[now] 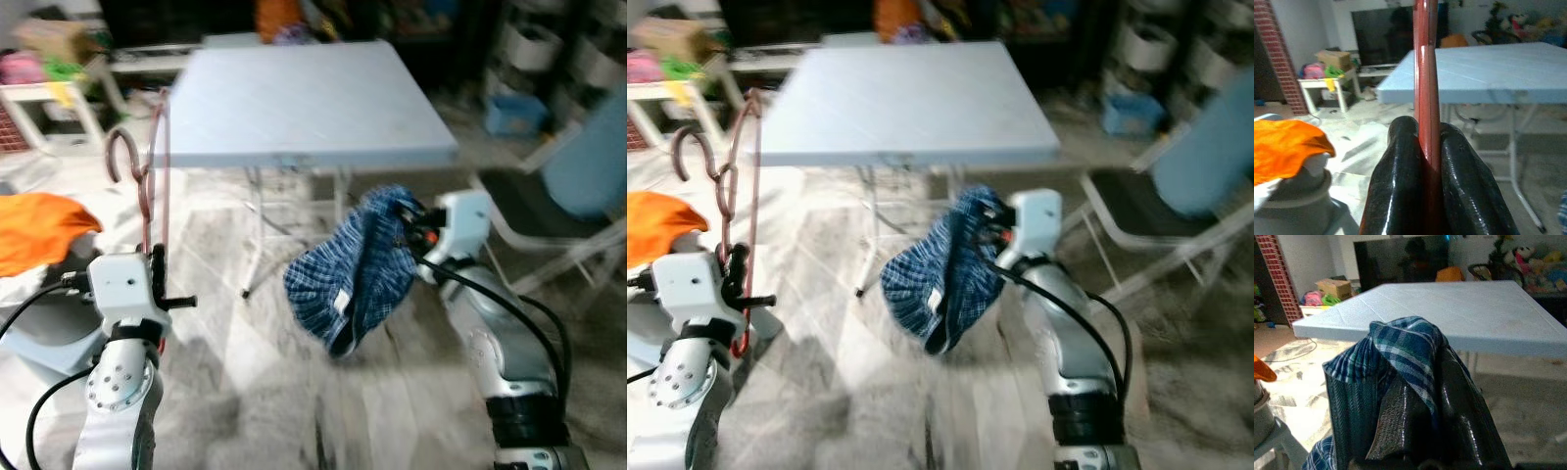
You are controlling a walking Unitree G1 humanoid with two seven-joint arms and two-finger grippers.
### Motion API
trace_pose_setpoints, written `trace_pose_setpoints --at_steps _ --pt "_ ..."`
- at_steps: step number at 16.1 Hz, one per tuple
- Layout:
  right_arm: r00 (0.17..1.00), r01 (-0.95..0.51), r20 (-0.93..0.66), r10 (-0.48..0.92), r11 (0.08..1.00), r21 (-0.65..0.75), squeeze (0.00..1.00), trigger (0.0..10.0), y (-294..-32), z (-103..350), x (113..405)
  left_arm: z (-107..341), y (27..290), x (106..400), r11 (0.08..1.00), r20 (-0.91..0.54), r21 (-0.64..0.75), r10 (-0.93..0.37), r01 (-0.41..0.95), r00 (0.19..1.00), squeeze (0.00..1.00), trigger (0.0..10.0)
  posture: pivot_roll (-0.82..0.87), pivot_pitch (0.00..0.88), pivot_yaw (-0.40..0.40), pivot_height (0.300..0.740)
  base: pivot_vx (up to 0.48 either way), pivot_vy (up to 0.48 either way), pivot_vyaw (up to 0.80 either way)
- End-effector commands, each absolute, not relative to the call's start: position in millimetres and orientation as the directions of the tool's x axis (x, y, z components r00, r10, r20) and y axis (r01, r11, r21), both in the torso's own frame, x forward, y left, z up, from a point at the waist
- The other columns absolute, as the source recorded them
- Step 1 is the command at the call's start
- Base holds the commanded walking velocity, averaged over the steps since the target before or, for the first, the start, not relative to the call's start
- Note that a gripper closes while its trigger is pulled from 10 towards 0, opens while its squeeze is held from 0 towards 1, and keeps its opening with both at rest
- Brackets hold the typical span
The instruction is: Hang hanger
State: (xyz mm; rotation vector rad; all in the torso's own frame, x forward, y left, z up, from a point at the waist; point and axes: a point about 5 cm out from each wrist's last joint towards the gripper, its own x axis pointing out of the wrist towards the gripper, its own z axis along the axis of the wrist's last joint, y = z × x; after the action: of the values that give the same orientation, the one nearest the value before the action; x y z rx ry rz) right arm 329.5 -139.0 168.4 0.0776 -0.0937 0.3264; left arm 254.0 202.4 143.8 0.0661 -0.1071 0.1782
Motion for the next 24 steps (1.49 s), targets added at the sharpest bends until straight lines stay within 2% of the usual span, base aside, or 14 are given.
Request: trace_pose_setpoints --at_steps 1,10,18,24 --pt "0.928 -0.356 0.139 0.346 0.933 0.058 0.00 10.0 -126.1 177.9 329.4 144.5 212.7 253.7 0.976 0.107 0.065 0.201 -0.209 0.974 0.00 10.0 0.00 0.033 0.039 0.740 0.401 0.000 0.00" --pt "0.928 -0.357 0.138 0.347 0.933 0.051 0.00 10.0 -123.9 178.3 330.4 143.3 207.7 252.3 0.981 0.096 0.052 0.182 -0.188 0.979 0.00 10.0 0.01 0.035 0.046 0.740 0.417 0.027 0.00" --pt "0.927 -0.357 0.137 0.348 0.933 0.049 0.00 10.0 -123.5 178.6 331.5 143.8 206.5 253.0 0.982 0.089 0.027 0.182 -0.185 0.979 0.00 10.0 0.01 0.033 0.044 0.740 0.403 0.259 0.00" --pt "0.929 -0.355 0.133 0.345 0.934 0.052 0.00 10.0 -124.1 177.7 332.1 143.8 205.7 253.3 0.983 0.081 0.029 0.176 -0.179 0.981 0.00 10.0 0.01 0.032 0.043 0.740 0.257 0.406 0.00"
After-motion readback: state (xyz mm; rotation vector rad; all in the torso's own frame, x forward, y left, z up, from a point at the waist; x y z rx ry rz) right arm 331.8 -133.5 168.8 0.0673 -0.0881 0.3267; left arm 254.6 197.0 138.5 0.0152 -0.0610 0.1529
